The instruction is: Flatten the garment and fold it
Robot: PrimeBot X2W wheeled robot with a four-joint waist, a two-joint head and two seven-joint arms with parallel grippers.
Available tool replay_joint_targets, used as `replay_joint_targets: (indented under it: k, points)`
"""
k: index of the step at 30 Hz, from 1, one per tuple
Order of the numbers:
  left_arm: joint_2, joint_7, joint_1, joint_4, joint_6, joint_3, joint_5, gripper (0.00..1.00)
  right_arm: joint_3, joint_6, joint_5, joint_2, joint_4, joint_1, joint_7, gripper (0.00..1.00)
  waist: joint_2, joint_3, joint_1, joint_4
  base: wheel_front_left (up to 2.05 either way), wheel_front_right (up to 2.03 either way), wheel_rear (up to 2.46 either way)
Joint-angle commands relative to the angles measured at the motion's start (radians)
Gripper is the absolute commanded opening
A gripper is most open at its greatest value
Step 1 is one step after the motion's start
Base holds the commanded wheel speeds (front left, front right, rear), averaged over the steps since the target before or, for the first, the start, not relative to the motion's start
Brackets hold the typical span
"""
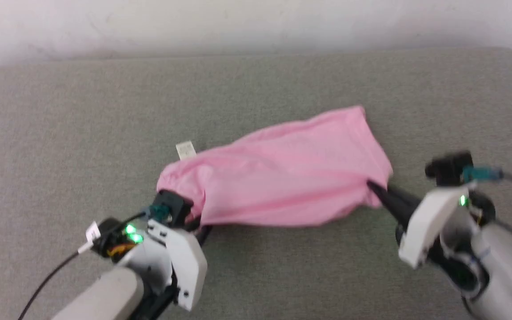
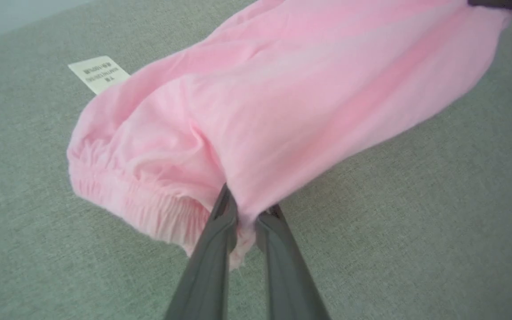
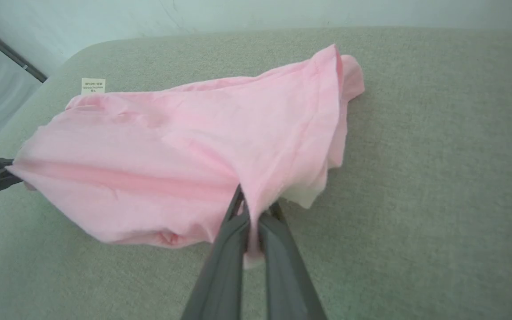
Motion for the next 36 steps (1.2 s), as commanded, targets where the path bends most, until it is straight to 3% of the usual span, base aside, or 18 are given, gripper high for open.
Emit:
replay_joint_targets:
  k: [1, 8, 9, 10, 11, 12, 15, 20, 27, 31, 36]
  points:
    - [0.012, 0.005, 0.035, -0.008, 0.01, -0.005, -0.012, 0.0, -0.027, -0.001, -0.024, 0.005, -0.019, 0.065, -0.008, 0.0, 0.0, -0.052, 0.0002, -0.04, 0.0, 0.0, 0.0]
    - [0.033, 0.021, 0.139, -0.003, 0.032, -0.018, -0.057, 0.0, -0.14, -0.001, -0.135, 0.101, -0.088, 0.304, 0.043, 0.0, 0.0, -0.072, 0.0002, -0.062, 0.0, 0.0, 0.0]
    - [0.03, 0.022, 0.152, 0.004, 0.032, -0.017, -0.07, 0.0, -0.153, -0.001, -0.164, 0.116, -0.09, 0.329, 0.059, 0.12, 0.0, -0.074, 0.0002, -0.063, 0.0, 0.0, 0.0]
    - [0.022, 0.026, 0.166, 0.011, 0.035, -0.013, -0.091, 0.2, -0.164, -0.001, -0.194, 0.13, -0.093, 0.351, 0.077, 0.43, 0.0, -0.075, 0.0002, -0.063, 0.0, 0.0, 0.0]
    - [0.015, 0.023, 0.177, 0.015, 0.034, -0.011, -0.107, 0.9, -0.175, -0.001, -0.221, 0.145, -0.1, 0.369, 0.092, 0.73, 0.0, -0.077, 0.0002, -0.063, 0.0, 0.0, 0.0]
    - [0.011, 0.013, 0.18, 0.019, 0.036, -0.009, -0.107, 1.0, -0.194, -0.001, -0.24, 0.165, -0.113, 0.386, 0.096, 1.0, 0.0, -0.079, 0.0002, -0.06, 0.0, 0.0, 0.0]
    - [-0.003, -0.018, 0.194, 0.032, 0.039, -0.002, -0.114, 1.0, -0.244, -0.001, -0.308, 0.208, -0.166, 0.431, 0.096, 1.0, 0.0, -0.093, 0.0002, -0.054, 0.0, 0.0, 0.0]
    - [-0.03, -0.134, 0.241, 0.002, 0.087, 0.066, -0.141, 1.0, -0.34, -0.001, -0.401, 0.268, -0.305, 0.506, 0.052, 1.0, 0.0, -0.13, 0.0002, -0.05, 0.0, 0.0, 0.0]
    - [-0.026, -0.279, 0.311, -0.091, 0.171, 0.174, -0.151, 1.0, -0.498, -0.001, -0.497, 0.336, -0.477, 0.591, 0.049, 1.0, 0.0, -0.167, 0.0002, -0.039, 0.0, 0.0, 0.0]
    - [-0.043, -0.405, 0.322, -0.105, 0.217, 0.242, -0.126, 1.0, -0.582, -0.001, -0.528, 0.355, -0.529, 0.611, 0.084, 1.0, 0.0, -0.167, 0.0002, -0.028, 0.0, 0.0, 0.0]
    - [-0.071, -0.564, 0.324, -0.065, 0.224, 0.286, -0.071, 1.0, -0.644, -0.001, -0.54, 0.338, -0.538, 0.609, 0.172, 1.0, 0.0, -0.155, 0.0002, -0.013, 0.0, 0.0, 0.0]
